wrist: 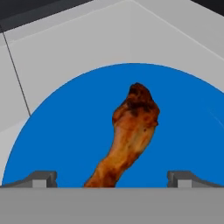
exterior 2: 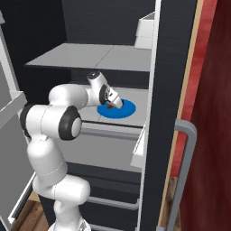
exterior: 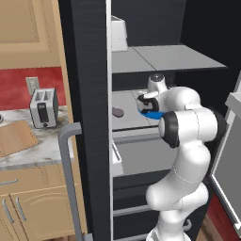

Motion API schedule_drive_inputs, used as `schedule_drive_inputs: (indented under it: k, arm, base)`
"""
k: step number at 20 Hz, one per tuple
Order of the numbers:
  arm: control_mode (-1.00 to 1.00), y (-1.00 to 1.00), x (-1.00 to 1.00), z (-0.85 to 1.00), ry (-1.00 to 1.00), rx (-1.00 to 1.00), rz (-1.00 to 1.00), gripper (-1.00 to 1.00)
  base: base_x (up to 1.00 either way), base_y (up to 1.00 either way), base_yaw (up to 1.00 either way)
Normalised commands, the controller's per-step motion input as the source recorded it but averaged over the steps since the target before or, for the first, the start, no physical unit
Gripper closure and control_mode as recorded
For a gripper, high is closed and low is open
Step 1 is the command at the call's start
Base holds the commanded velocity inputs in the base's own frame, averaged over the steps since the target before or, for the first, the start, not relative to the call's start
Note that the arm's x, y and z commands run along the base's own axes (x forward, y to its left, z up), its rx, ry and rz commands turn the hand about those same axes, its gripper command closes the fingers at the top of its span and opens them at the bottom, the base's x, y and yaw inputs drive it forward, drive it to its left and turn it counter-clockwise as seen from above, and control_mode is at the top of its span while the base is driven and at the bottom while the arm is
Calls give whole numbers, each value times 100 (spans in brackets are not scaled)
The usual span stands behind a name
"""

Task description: Retrieve the chicken drumstick from the fridge and place it on the cutting board.

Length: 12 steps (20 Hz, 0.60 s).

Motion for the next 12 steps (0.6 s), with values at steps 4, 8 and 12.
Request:
schedule_drive_inputs:
  k: [4, 8, 12]
  arm:
    - [-100, 0, 8, -22, 4, 0, 0, -100]
    - [-100, 0, 14, -24, 6, 0, 0, -100]
    - [-100, 0, 13, -23, 5, 0, 0, -100]
  base:
    - [0, 0, 0]
    - [0, 0, 0]
    - [0, 0, 0]
